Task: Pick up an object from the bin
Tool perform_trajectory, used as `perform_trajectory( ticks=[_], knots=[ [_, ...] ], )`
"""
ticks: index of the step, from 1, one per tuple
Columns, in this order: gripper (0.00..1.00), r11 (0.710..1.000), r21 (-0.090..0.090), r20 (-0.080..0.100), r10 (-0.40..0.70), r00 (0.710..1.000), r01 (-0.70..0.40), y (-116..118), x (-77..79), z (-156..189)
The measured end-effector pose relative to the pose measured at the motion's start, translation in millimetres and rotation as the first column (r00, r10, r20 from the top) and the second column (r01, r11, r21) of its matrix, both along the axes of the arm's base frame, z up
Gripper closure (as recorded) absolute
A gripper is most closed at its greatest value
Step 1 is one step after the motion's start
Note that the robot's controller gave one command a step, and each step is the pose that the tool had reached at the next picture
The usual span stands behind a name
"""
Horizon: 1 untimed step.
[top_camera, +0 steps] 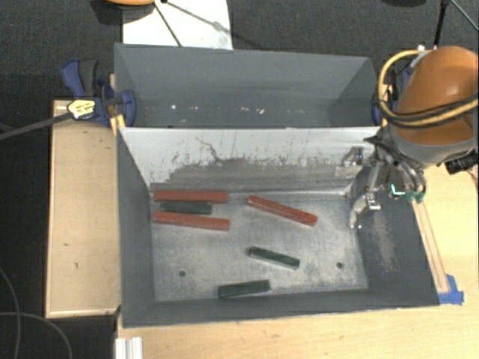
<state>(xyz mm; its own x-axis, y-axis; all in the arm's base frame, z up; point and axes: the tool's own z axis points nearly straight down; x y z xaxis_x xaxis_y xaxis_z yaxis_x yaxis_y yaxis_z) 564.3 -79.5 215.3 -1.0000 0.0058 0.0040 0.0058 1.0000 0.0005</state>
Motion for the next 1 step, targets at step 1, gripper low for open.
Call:
perform_trajectory(
  ticks=[1],
  knots=[
    [0.0,1.0,-0.001,0.007,0.002,1.0,-0.002,0.2,1.6,3.9]
  ],
)
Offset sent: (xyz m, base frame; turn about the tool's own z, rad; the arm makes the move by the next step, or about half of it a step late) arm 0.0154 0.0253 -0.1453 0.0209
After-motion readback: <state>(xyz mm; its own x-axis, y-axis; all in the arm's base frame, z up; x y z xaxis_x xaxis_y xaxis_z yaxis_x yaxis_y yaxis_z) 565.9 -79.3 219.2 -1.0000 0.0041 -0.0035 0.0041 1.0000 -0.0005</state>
